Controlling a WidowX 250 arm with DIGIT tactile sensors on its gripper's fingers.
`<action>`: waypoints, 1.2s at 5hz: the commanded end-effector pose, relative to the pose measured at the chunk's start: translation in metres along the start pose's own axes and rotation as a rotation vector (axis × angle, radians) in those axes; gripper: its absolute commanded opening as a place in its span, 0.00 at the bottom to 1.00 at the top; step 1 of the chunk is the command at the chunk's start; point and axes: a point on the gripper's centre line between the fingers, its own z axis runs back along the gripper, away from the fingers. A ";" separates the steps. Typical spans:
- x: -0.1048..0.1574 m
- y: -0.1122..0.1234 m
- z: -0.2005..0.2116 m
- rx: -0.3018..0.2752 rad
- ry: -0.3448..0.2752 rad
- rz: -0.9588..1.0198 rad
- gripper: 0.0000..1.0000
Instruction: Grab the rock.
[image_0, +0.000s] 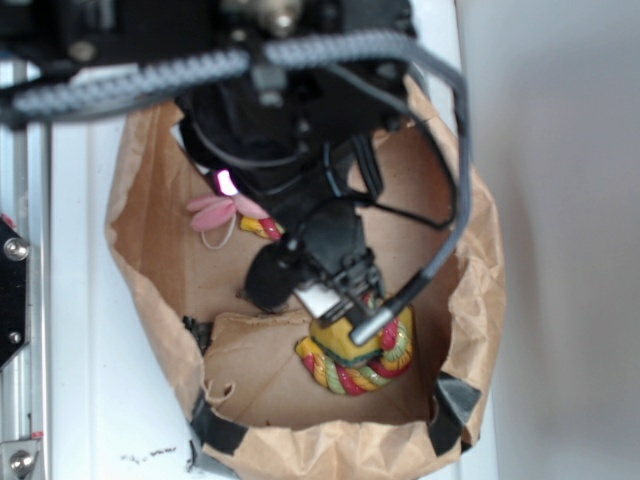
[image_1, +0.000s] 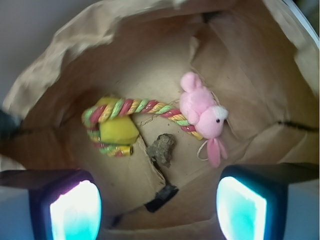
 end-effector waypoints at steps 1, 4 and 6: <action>0.005 0.007 0.015 -0.022 -0.052 0.033 1.00; 0.017 0.024 -0.021 -0.046 -0.138 0.103 1.00; -0.008 0.059 -0.057 0.047 -0.166 0.036 1.00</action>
